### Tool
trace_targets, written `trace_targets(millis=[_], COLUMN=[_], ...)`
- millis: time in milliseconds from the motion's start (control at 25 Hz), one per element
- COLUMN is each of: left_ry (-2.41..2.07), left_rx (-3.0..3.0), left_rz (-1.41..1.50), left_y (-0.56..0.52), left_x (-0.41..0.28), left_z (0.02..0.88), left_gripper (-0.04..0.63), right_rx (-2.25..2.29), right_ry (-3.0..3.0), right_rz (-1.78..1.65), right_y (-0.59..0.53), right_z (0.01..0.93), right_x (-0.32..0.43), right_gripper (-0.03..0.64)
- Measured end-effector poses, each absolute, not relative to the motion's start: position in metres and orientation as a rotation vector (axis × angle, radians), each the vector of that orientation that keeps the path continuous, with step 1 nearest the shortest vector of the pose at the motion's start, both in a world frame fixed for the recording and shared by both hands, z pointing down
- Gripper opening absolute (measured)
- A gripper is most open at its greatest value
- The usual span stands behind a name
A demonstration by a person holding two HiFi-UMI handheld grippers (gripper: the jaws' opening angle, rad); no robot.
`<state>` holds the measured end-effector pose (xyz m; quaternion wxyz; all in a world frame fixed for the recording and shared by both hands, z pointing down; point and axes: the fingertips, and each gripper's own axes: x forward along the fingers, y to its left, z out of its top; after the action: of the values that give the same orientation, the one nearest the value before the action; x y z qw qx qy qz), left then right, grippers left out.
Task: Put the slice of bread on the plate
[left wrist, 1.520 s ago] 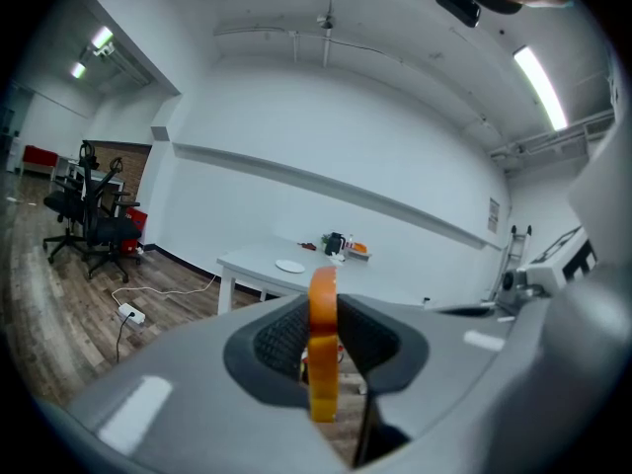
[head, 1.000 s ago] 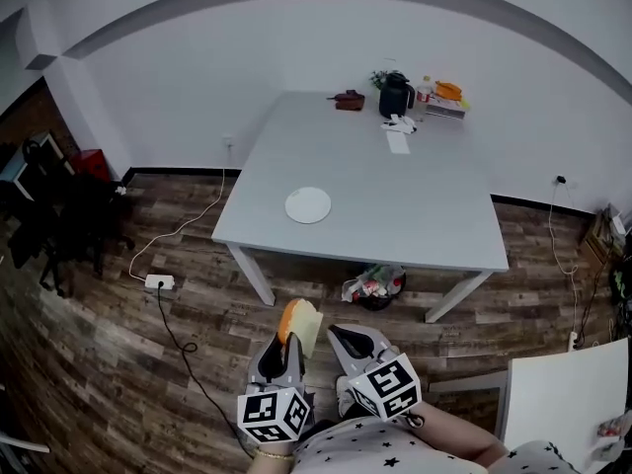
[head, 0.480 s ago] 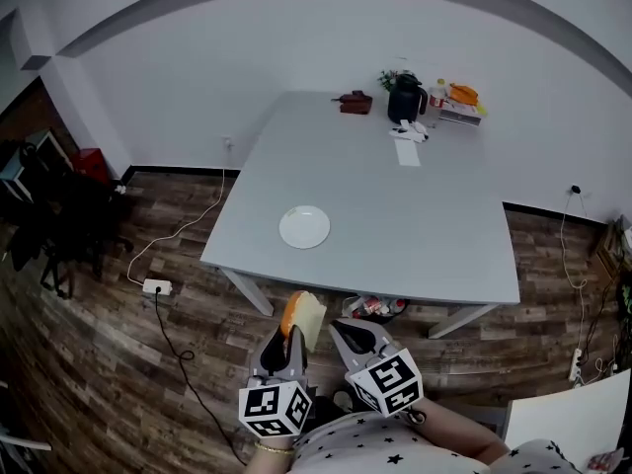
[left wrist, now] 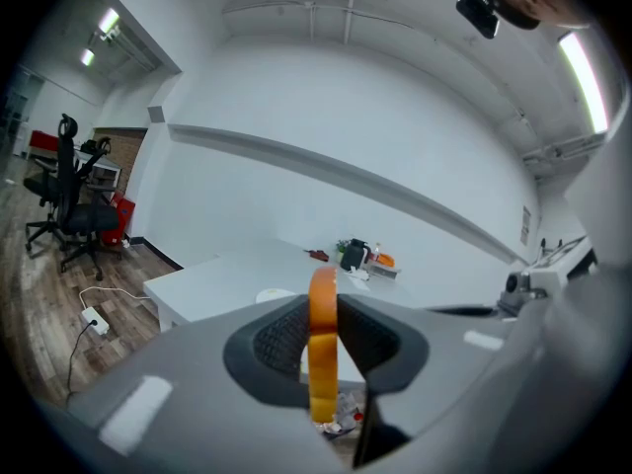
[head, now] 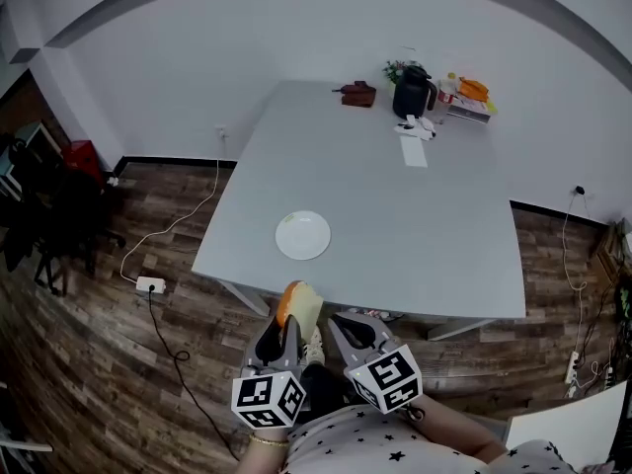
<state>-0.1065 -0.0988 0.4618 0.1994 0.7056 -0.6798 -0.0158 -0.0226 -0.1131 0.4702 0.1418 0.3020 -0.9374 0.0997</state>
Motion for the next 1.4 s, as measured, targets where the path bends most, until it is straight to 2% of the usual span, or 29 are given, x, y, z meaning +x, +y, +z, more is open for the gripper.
trace_targets(millis=[800, 1400], left_ry=[-1.593, -1.627], left_rx=[1.975, 1.952], left_rz=[0.057, 0.284], left_y=[-0.305, -0.369], left_x=[-0.162, -0.200], left_z=[0.515, 0.562], left_gripper=[0.087, 0.114], right_rx=[0.983, 1.049], right_ry=[-2.608, -2.532], right_rz=[0.318, 0.390], right_y=[-0.307, -0.371], right_z=[0.474, 0.495], right_x=[-0.084, -0.101], right_gripper=[-0.002, -0.001])
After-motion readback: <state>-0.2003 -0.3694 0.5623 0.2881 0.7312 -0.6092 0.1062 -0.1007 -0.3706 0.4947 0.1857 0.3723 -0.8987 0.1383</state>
